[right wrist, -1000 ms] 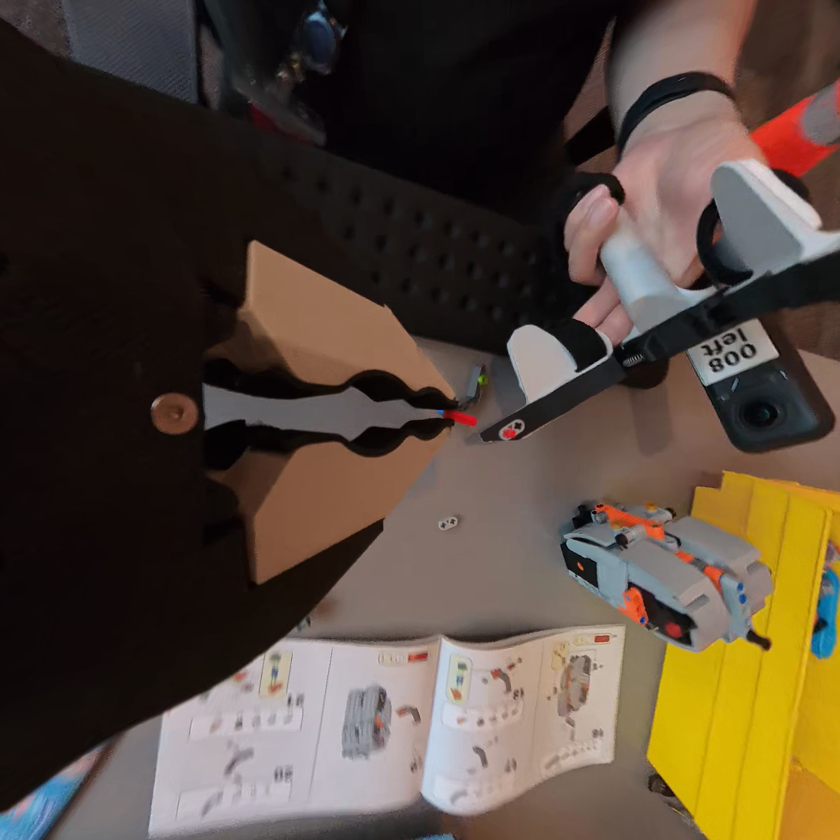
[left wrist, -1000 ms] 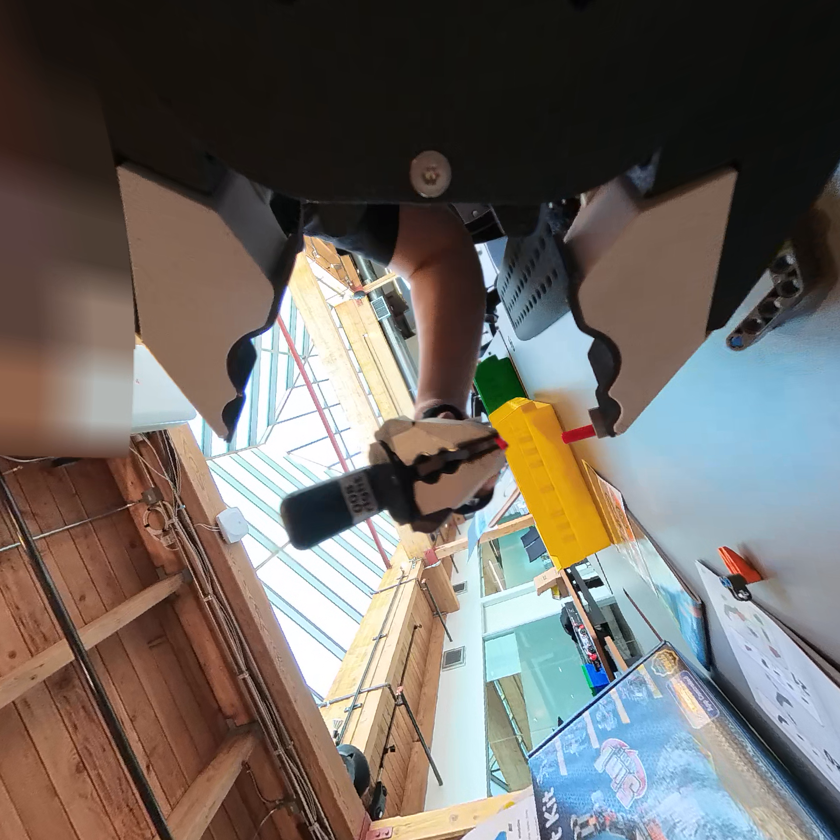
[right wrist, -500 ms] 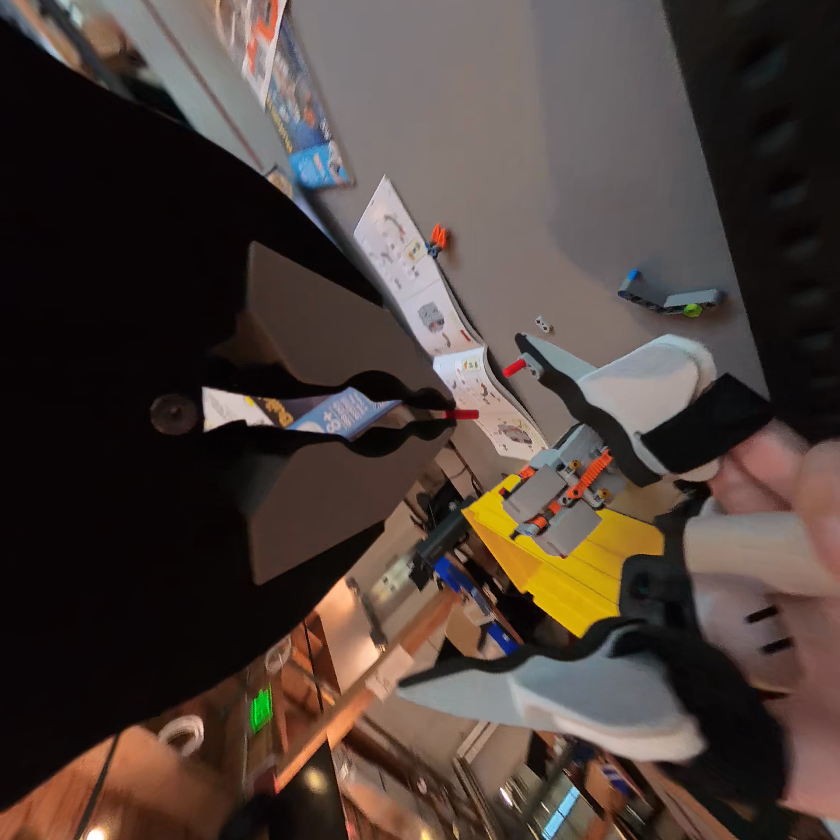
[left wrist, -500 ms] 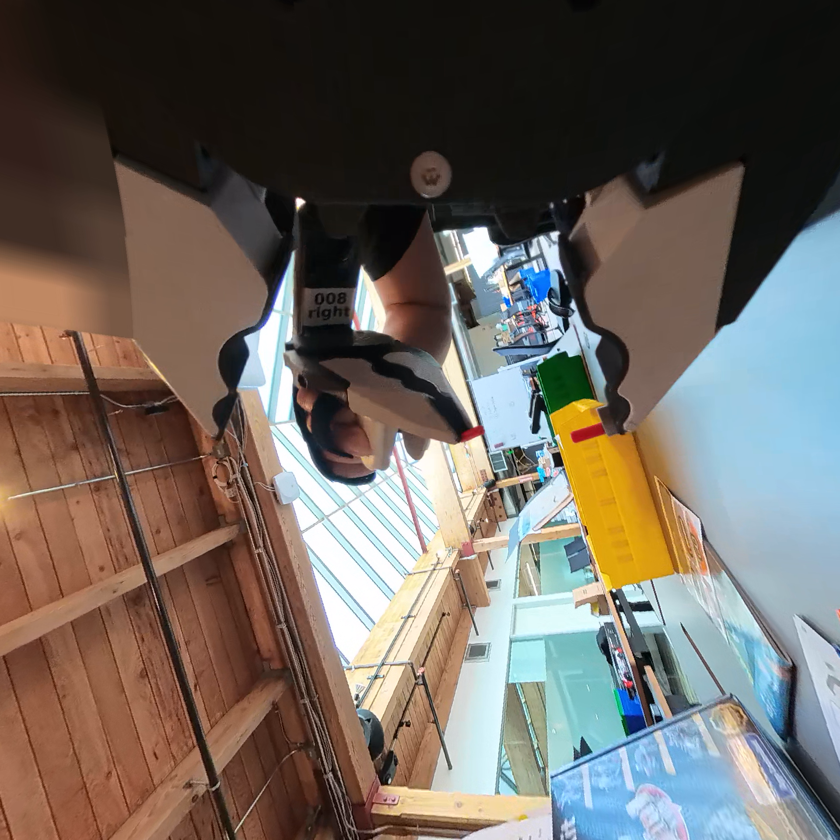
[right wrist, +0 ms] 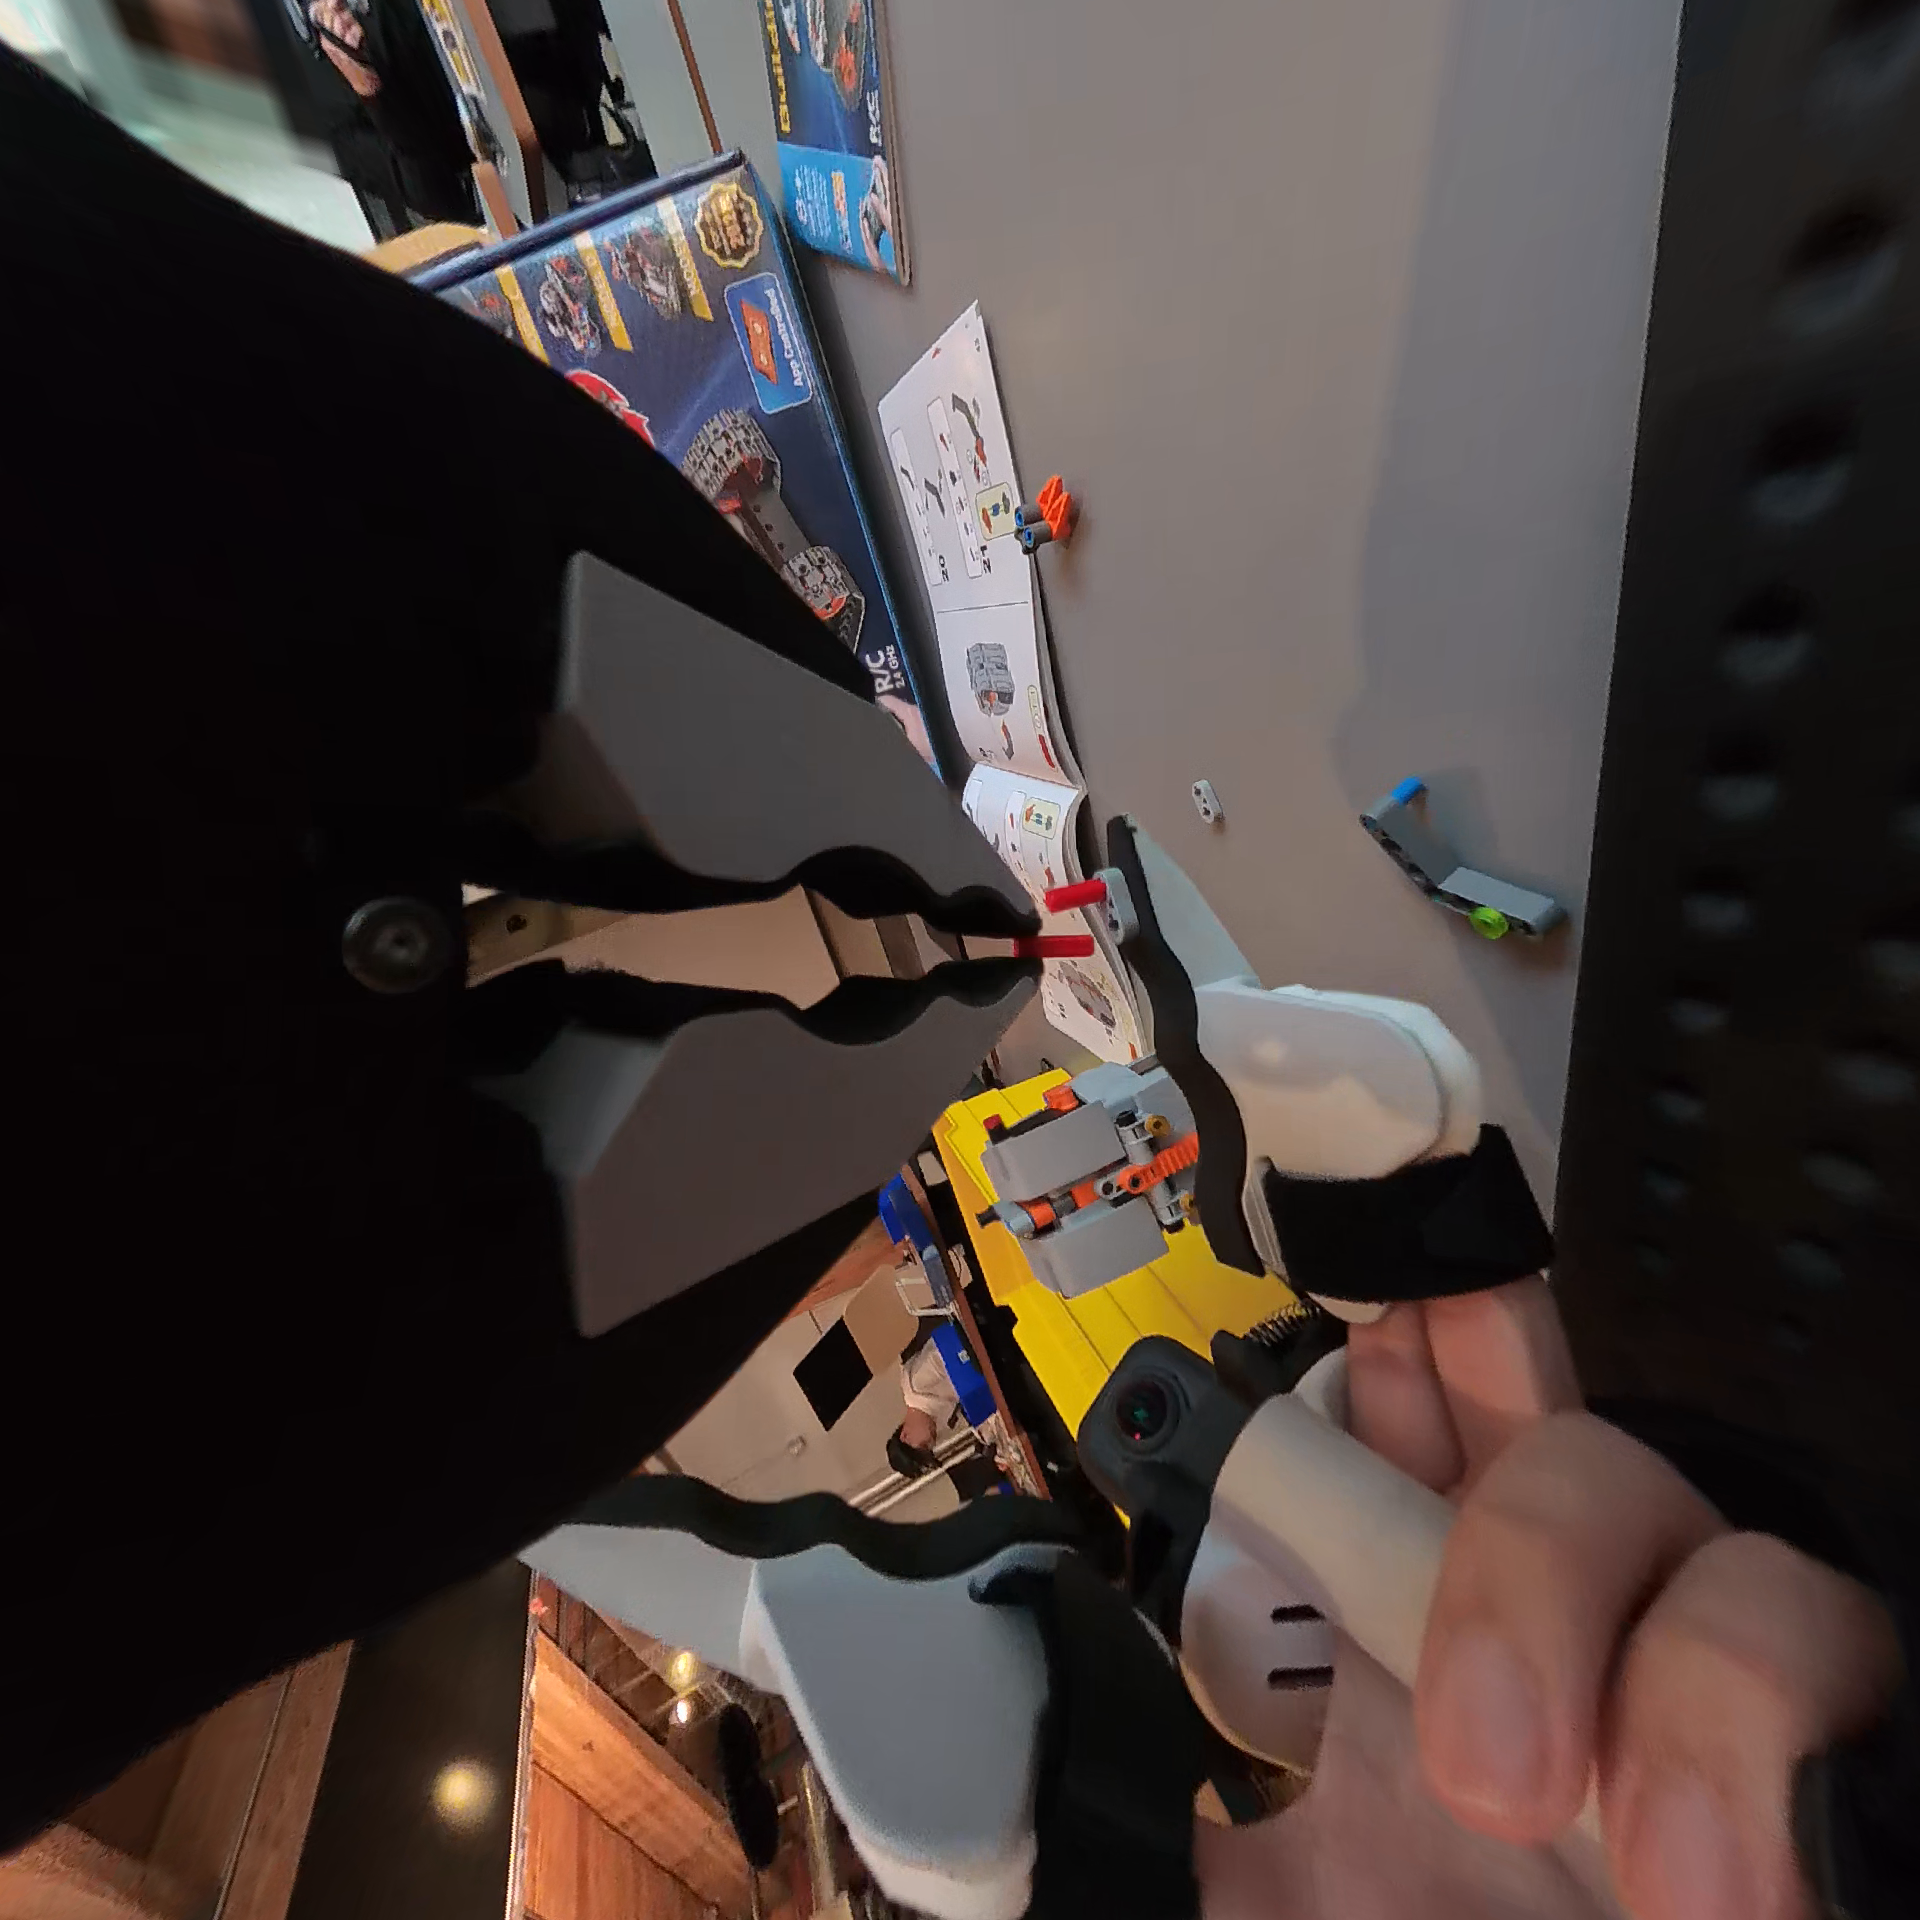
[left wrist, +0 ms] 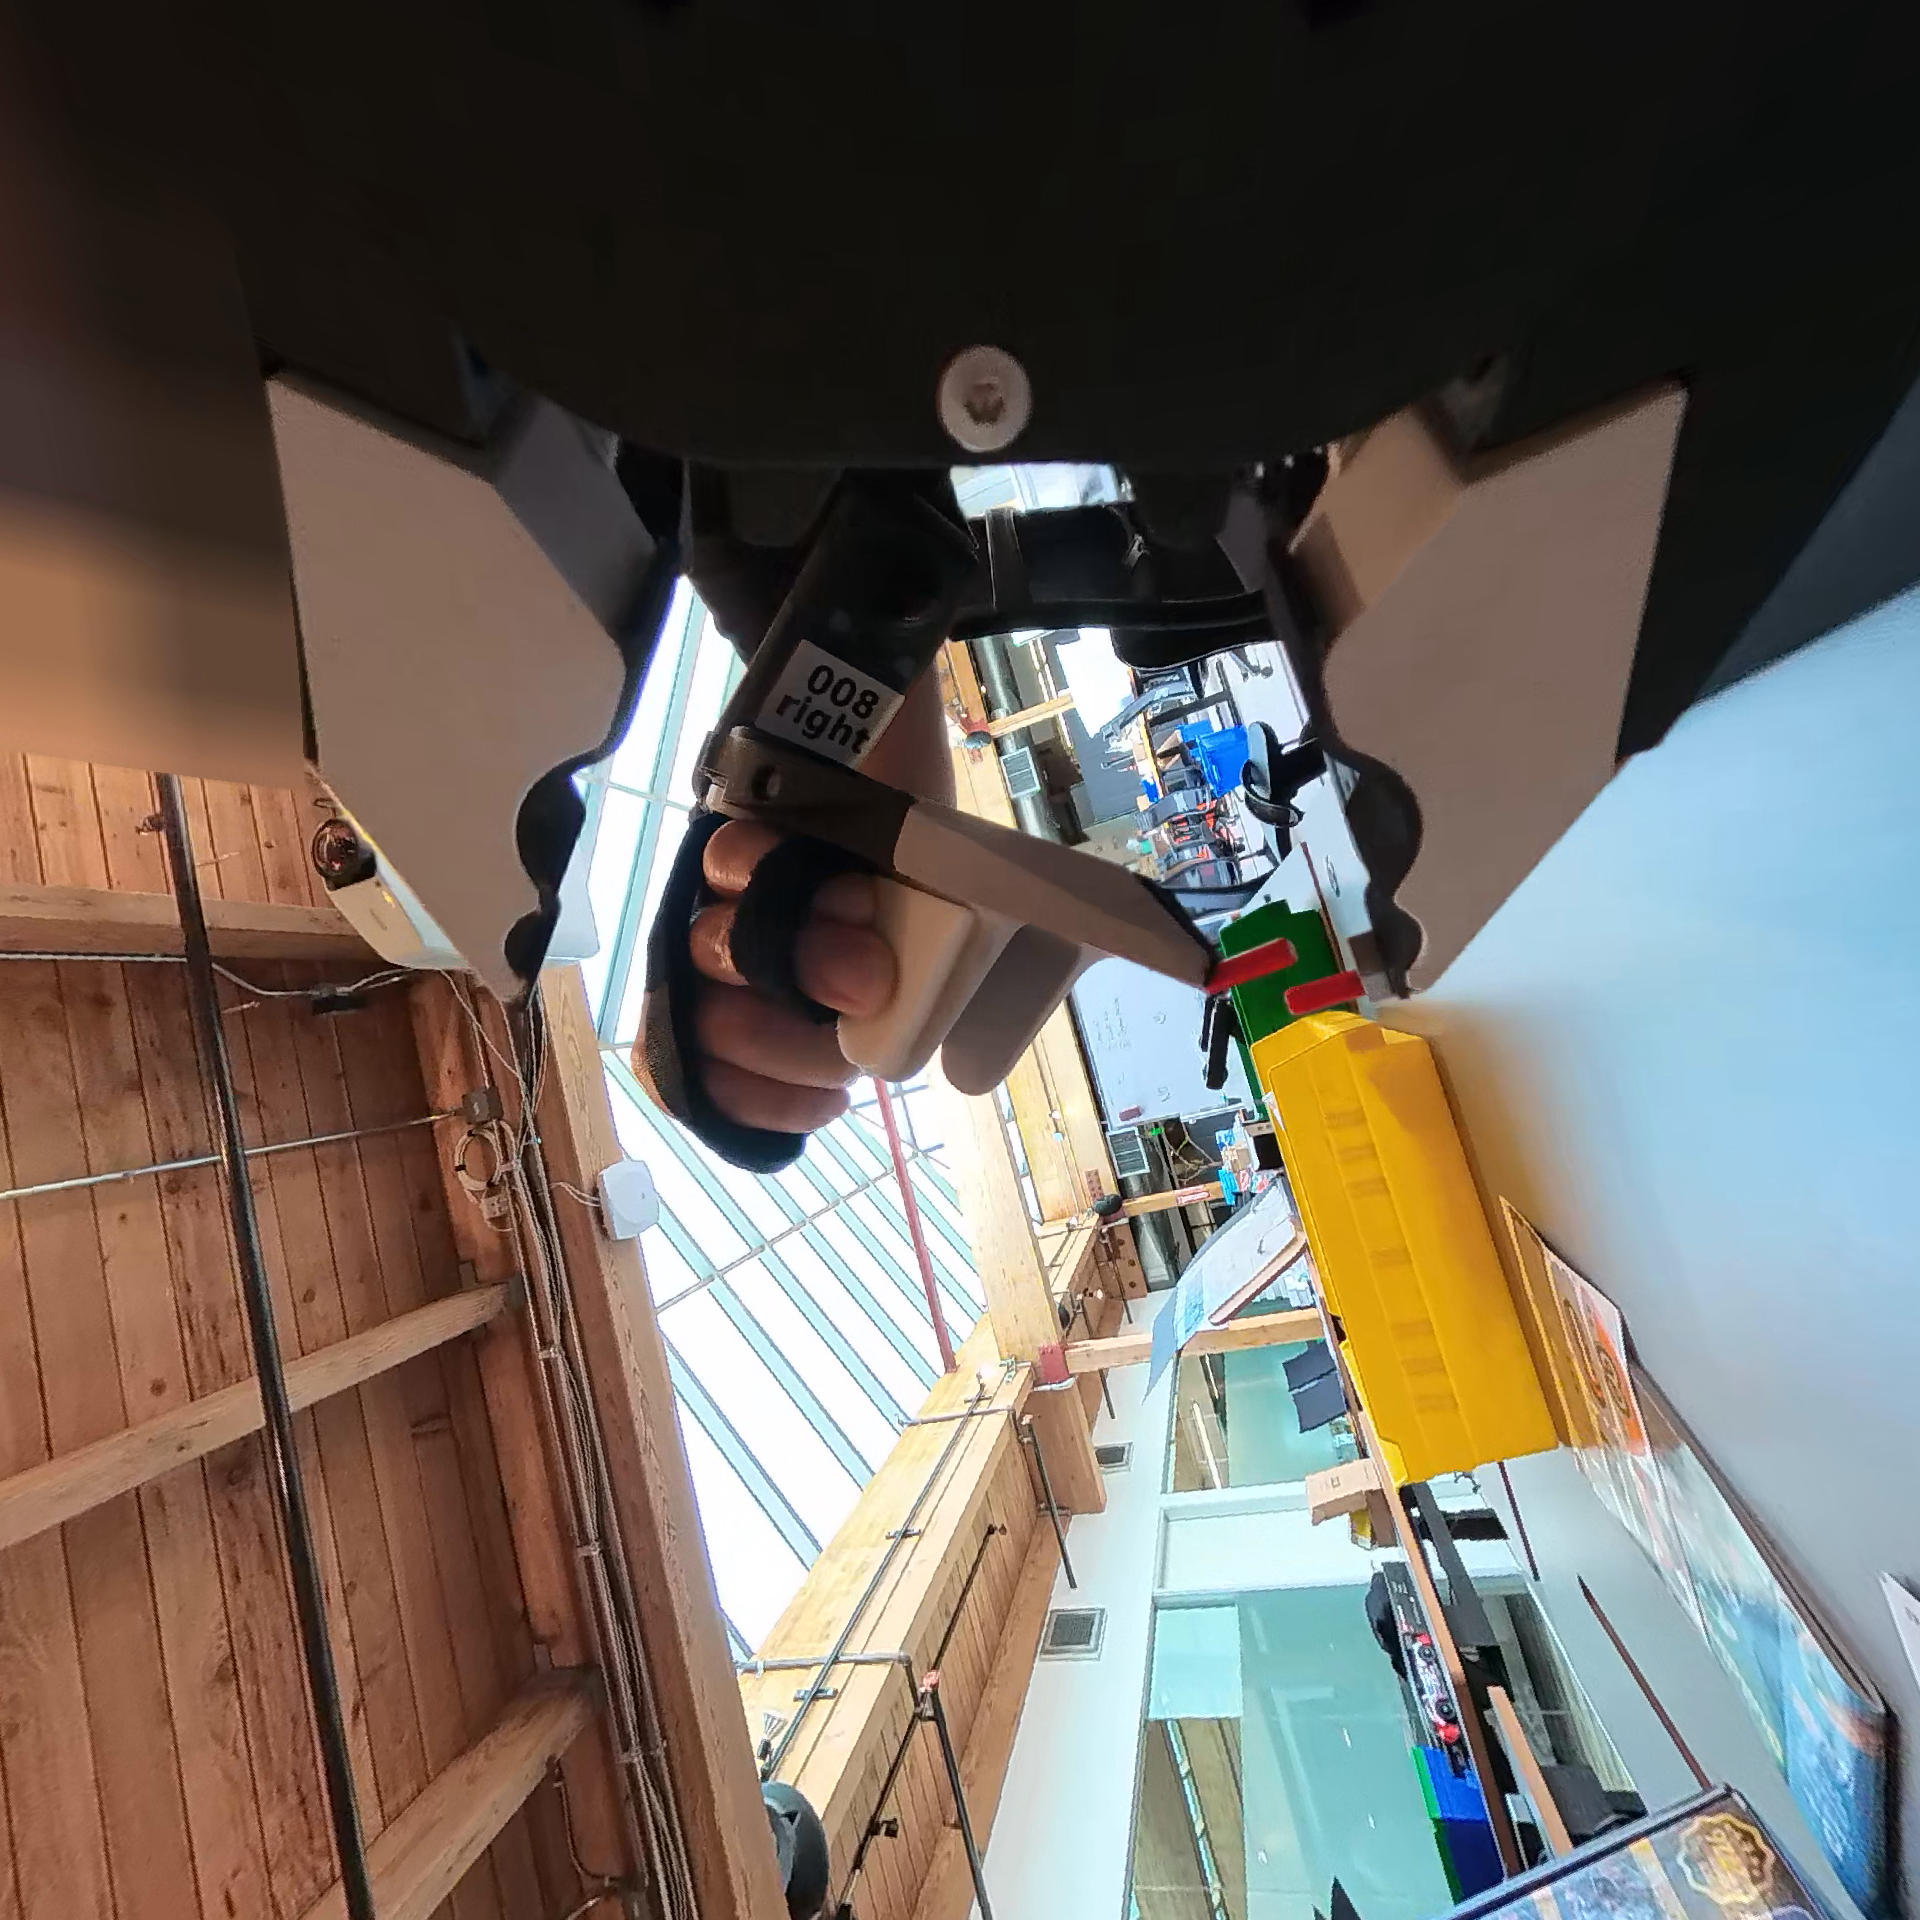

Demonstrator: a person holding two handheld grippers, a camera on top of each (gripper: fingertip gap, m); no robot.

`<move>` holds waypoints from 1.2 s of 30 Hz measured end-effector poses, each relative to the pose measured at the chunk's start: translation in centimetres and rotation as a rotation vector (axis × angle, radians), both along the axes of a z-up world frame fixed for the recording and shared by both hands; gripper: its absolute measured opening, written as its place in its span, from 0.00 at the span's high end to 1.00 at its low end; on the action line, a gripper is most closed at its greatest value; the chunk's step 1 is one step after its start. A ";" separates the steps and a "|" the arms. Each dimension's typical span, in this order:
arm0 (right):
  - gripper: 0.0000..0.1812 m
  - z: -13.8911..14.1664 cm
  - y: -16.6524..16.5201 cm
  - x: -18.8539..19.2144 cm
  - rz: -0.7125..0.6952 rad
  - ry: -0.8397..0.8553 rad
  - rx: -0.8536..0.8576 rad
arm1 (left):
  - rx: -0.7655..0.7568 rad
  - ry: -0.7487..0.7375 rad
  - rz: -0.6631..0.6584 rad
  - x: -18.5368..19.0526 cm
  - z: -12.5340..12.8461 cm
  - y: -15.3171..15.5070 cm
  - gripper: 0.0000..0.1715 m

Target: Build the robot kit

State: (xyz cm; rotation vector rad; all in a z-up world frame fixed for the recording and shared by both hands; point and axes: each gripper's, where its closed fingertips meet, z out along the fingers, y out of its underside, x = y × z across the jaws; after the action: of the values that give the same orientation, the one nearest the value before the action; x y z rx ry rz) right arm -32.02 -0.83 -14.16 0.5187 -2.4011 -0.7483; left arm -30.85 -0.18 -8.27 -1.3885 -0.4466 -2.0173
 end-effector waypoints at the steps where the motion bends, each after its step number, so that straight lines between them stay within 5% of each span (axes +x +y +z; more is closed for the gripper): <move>1: 0.98 0.0 -0.1 0.0 0.011 0.002 0.002 | 0.000 -0.003 0.002 -0.1 0.0 0.0 0.13; 9: 0.98 -0.8 -0.4 0.2 0.052 -0.029 0.036 | -0.016 -0.017 -0.015 0.1 -0.7 -0.2 0.14; 36: 0.98 -1.6 0.9 -0.2 -0.168 -0.047 -0.034 | 0.013 0.014 0.035 0.3 -1.0 0.3 0.14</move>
State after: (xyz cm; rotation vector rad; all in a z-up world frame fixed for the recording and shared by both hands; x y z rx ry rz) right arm -32.22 0.10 -15.79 0.3276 -2.5199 -0.7721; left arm -30.52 0.14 -9.26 -1.3772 -0.4483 -1.9777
